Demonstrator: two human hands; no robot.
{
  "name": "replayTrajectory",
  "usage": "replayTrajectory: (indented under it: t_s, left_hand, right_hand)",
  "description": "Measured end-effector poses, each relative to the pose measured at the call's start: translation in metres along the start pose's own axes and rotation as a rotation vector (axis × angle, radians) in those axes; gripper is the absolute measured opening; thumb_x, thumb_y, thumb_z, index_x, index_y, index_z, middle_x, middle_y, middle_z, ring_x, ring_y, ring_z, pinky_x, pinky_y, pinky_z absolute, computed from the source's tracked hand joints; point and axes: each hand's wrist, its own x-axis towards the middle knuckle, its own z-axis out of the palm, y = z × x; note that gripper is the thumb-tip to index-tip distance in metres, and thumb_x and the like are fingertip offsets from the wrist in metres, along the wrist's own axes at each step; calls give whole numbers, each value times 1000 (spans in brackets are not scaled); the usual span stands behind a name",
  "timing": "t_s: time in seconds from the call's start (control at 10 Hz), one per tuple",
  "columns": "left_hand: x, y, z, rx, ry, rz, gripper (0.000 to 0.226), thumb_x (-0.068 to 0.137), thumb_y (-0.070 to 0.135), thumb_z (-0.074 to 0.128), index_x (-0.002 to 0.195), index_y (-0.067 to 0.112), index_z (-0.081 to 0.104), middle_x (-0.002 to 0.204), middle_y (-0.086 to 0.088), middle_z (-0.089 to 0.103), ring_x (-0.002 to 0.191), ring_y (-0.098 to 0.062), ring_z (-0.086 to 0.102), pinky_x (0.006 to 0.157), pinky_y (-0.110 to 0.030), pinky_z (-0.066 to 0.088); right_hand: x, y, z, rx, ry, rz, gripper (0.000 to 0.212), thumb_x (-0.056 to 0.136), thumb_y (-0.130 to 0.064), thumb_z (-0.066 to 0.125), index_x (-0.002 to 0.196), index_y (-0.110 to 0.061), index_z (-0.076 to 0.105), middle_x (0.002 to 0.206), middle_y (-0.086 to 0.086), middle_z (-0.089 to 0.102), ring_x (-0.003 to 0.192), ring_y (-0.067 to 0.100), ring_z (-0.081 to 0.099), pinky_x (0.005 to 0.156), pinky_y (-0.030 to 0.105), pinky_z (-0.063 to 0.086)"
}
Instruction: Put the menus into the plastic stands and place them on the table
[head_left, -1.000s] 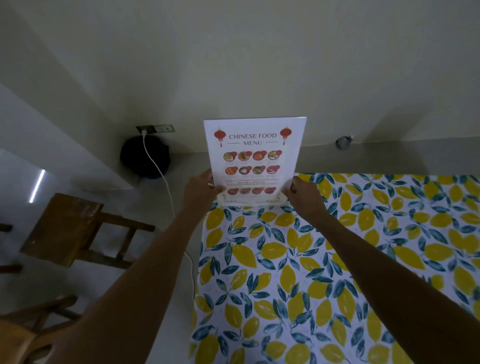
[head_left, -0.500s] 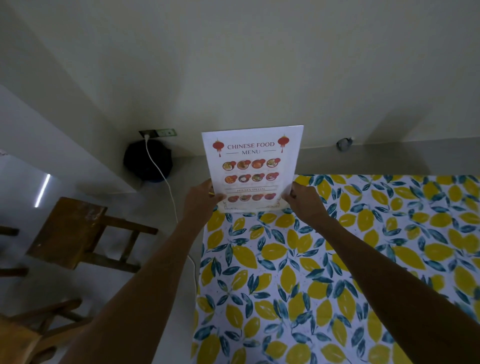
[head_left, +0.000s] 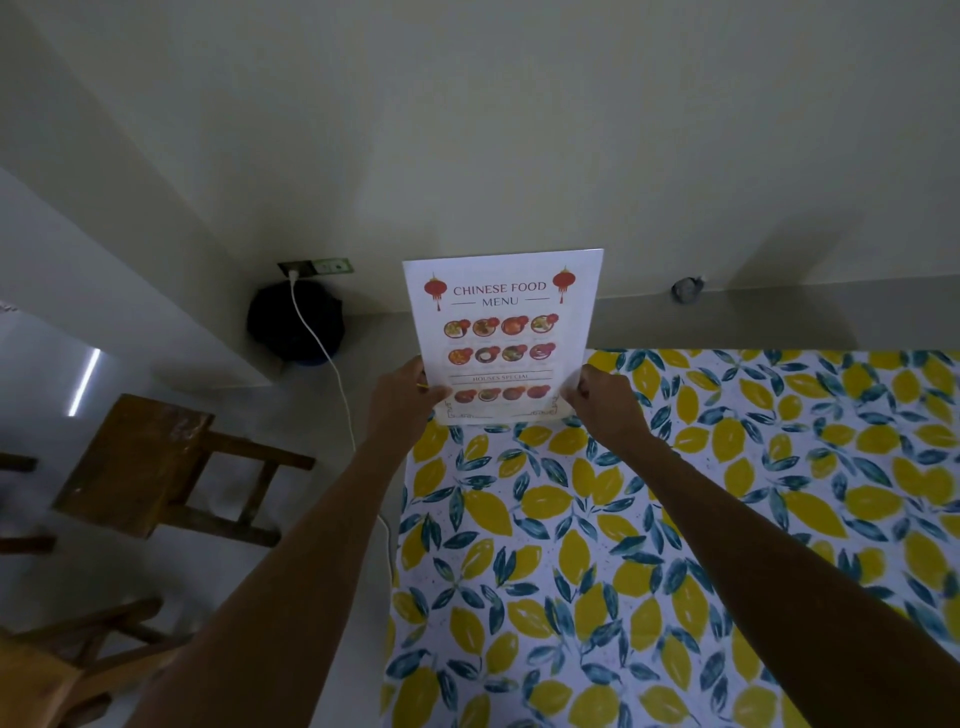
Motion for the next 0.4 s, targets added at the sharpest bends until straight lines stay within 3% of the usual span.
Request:
replayTrajectory:
  t_s: [0.2, 0.4]
  left_hand:
    - [1, 11, -7, 102, -35, 3, 41, 79, 28, 76, 119, 21, 66, 116, -1, 75, 97, -18, 72, 86, -41, 58]
    - [15, -15, -11, 177, -125, -72, 57, 69, 51, 75, 115, 20, 63, 111, 0, 74, 99, -21, 70, 89, -47, 57]
  right_hand:
    - [1, 3, 1, 36, -54, 33, 30, 89, -29, 62, 99, -1, 59, 100, 20, 69, 91, 36, 63, 69, 34, 44]
    - [-1, 8, -2, 79, -112, 30, 33, 89, -32, 62, 107, -5, 55, 108, 16, 66, 98, 34, 62, 72, 33, 42]
